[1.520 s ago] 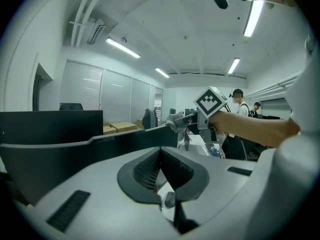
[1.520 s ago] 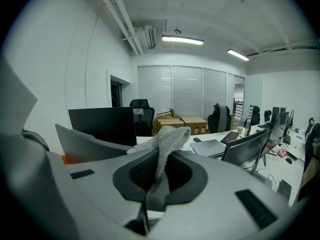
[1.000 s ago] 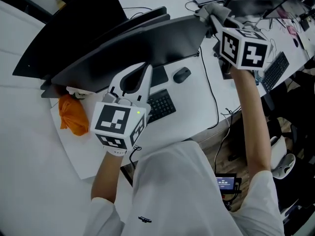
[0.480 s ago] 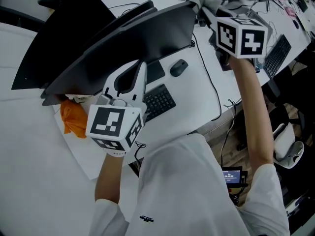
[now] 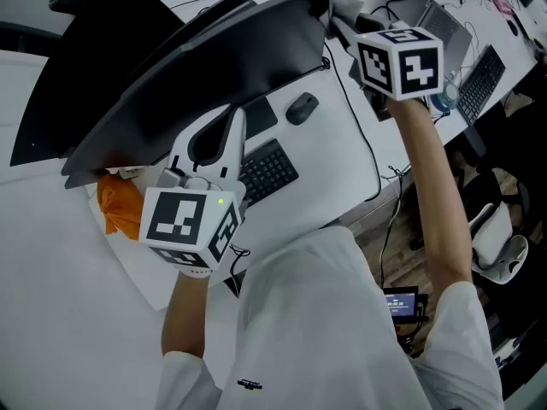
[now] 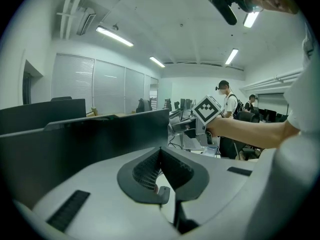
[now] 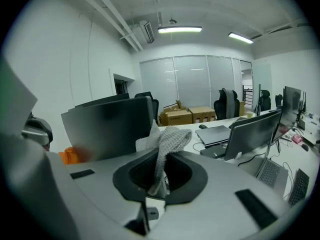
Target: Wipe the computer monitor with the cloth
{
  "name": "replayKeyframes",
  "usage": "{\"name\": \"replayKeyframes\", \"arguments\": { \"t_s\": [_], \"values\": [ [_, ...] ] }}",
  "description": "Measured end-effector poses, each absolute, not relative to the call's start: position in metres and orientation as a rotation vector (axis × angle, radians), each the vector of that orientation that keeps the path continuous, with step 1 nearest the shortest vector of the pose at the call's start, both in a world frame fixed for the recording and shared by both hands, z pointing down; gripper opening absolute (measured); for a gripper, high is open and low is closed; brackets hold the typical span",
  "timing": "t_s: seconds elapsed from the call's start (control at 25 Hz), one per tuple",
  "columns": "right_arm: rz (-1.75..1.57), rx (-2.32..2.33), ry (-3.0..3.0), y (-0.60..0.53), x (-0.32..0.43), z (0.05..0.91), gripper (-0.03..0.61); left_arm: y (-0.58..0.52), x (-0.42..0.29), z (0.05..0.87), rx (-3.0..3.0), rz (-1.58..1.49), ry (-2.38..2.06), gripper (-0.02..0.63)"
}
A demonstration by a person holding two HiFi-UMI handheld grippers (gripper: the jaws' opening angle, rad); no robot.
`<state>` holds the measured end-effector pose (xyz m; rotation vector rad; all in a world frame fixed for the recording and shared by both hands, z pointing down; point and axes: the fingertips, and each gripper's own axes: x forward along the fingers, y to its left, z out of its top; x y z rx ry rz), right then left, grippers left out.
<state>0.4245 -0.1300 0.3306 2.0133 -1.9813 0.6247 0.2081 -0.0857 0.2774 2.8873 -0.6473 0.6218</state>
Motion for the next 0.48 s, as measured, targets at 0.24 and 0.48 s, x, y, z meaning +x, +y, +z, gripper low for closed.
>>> {"name": "replayKeyframes", "arguments": {
  "t_s": [0.24, 0.48],
  "values": [
    [0.616, 1.924, -1.987, -0.128, 0.422, 0.366, 0.026, -0.086, 0.209, 0.292, 2.858, 0.623, -0.645, 0.018],
    [0.632, 1.890, -1.962, -0.127, 0.419, 0.411, 0.026, -0.086, 0.200, 0.318, 2.801, 0.631, -0.671, 0.018]
  ]
}}
